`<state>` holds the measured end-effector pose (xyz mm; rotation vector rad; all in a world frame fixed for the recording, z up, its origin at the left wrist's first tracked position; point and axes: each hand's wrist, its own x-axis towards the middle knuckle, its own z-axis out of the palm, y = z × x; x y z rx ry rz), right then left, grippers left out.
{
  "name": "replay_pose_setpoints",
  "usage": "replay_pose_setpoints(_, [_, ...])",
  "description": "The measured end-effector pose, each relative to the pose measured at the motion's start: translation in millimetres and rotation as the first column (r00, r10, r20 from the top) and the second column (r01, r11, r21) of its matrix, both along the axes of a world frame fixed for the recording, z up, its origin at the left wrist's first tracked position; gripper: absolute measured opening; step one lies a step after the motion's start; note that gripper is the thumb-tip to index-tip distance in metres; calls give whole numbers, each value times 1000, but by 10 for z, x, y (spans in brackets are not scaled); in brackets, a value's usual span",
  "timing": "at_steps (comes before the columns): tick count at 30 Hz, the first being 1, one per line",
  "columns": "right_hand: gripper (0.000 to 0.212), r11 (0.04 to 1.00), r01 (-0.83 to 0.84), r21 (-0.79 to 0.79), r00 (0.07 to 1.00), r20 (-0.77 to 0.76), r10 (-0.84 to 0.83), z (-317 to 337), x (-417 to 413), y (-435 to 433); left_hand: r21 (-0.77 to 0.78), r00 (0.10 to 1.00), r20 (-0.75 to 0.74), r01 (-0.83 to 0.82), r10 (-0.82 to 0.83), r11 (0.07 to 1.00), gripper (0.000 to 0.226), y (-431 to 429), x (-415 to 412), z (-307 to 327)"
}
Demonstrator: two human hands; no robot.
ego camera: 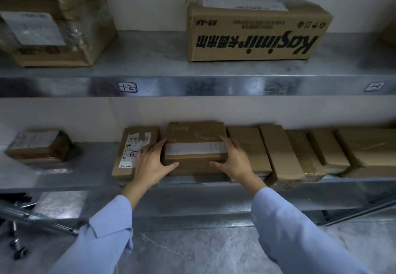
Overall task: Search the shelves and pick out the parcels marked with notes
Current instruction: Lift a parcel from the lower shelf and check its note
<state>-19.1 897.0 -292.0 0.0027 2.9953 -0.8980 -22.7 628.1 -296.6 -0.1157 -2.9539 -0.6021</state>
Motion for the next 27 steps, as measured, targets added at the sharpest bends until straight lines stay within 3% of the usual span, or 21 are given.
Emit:
replay_pose_setpoints(17, [92,984,5,-181,998,-56,-15,228,106,-2,283,1000,-15,9,-5,959,88,-20,16,140])
replay_pose_setpoints(22, [93,971,-3,-237,998,-61,-12,433,153,-20,510,998,21,35,-53,859,82,-6,72,345])
replay_pose_setpoints(27, [81,943,27,-333,993,-95,-62,617,164,-58,569,999,-24,46,-39,821,77,-12,119,466])
